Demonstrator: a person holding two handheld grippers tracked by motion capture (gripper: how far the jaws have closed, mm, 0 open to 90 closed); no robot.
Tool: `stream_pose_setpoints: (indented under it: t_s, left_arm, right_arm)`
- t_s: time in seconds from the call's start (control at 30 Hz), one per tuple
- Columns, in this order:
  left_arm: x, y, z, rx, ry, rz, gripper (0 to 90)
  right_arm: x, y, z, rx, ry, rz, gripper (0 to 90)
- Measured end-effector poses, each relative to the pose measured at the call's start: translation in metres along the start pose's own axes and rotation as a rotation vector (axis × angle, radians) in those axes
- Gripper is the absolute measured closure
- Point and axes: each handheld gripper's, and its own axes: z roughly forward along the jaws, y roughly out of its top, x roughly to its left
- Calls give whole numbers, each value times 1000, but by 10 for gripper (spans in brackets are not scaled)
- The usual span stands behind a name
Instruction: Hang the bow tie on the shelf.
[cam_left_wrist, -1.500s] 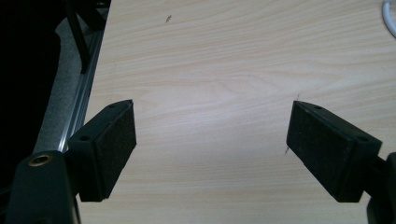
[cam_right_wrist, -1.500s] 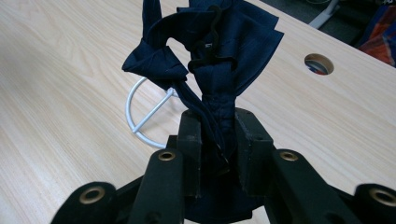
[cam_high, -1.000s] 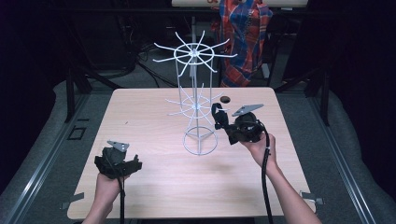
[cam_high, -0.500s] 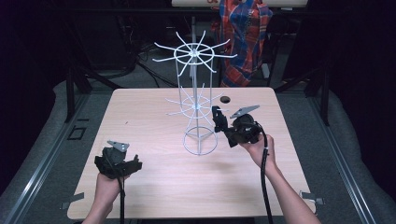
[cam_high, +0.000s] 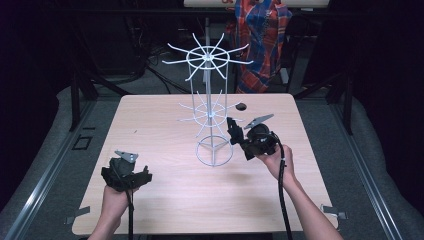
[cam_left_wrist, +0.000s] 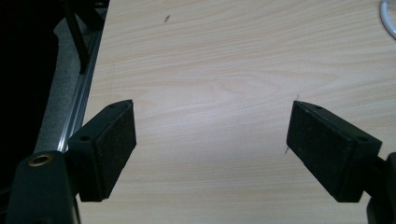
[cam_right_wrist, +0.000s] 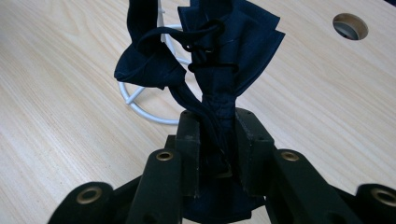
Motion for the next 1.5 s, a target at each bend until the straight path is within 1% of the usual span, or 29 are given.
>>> stream_pose_setpoints:
  t_s: [0.23,0.47,0.77,0.83,1.0,1.03,1.07,1.17,1.2,1.27,1.3,1.37,1.4,1.43,1.47,1.5]
  left_arm:
    - [0,0,0,-2,0,-1,163]
    - [0,0,0,-2,0,-1,163]
    - [0,0,0,-2,-1,-1,163]
    - [0,0,0,-2,-2,-1,163]
    - [0,0,0,-3,-2,-1,163]
    - [0,0,0,-3,-2,0,163]
    - [0,0,0,-3,-3,-1,163]
    - [0,0,0,-3,-3,-2,163]
    - [0,0,0,-3,-4,-2,163]
    - [0,0,0,-4,-3,-4,163]
    - [1,0,0,-4,-4,-4,163]
    - [1,0,-1,-4,-4,-4,163]
    - [0,0,-1,-4,-5,-4,163]
    - [0,0,-1,-5,-4,-4,163]
    - [1,0,-2,-2,-6,-3,163]
    - [1,0,-2,-3,-6,-3,163]
  right_arm:
    - [0,0,1,-3,1,6,718]
    - [0,-1,3,19,-5,3,708]
    - [-1,-1,5,24,-4,1,679]
    - [-1,-2,6,23,3,12,655]
    - [-2,-2,7,30,9,10,625]
    - [-2,-2,7,32,9,10,606]
    - [-2,-2,9,43,8,12,557]
    - [-3,-3,10,55,11,21,531]
    - [-4,-3,9,66,6,13,516]
    - [-4,-4,9,59,14,29,494]
    - [-5,-4,7,73,11,20,487]
    - [-5,-4,7,75,19,23,485]
    - [-5,-5,7,65,41,23,478]
    - [-4,-6,5,71,52,19,451]
    - [-4,-6,5,71,52,19,451]
    - [-4,-6,3,73,54,16,427]
